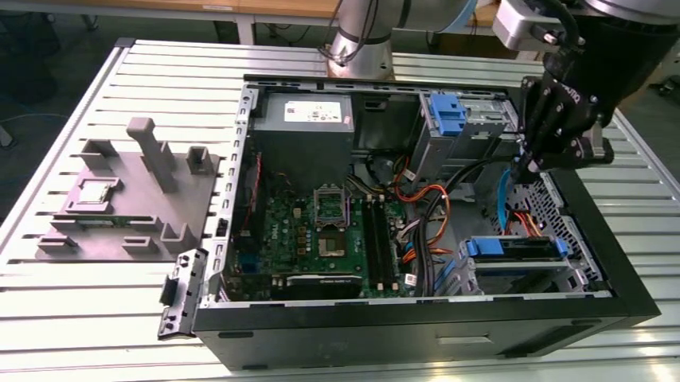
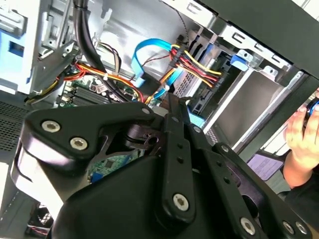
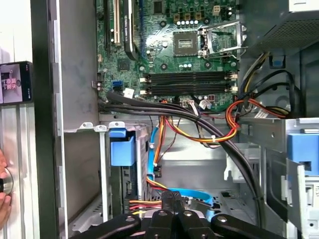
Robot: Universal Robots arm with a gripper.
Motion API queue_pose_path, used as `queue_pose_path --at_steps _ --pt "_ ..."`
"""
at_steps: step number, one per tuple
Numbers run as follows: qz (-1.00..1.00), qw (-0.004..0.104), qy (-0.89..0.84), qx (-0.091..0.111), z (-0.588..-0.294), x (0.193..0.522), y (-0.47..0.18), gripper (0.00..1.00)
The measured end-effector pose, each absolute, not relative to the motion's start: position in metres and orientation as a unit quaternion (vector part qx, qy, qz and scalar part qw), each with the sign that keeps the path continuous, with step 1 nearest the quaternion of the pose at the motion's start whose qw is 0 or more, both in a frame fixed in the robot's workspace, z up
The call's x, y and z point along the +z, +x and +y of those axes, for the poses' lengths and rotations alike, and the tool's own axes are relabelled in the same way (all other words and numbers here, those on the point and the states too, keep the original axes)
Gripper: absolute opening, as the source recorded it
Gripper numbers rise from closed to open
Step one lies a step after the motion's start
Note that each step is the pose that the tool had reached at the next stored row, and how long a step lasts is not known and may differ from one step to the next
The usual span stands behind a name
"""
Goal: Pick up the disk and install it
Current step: 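Insert the second disk wire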
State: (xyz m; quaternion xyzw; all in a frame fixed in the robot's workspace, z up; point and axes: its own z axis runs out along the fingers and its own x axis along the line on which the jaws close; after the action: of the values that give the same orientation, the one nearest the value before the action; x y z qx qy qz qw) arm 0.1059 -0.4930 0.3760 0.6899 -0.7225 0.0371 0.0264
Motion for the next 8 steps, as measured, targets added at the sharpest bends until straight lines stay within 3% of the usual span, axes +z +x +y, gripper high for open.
queue_pose_path --at_steps 8 --pt "-0.722 0.033 0.69 0.044 -0.473 0.377 0.106 0.1"
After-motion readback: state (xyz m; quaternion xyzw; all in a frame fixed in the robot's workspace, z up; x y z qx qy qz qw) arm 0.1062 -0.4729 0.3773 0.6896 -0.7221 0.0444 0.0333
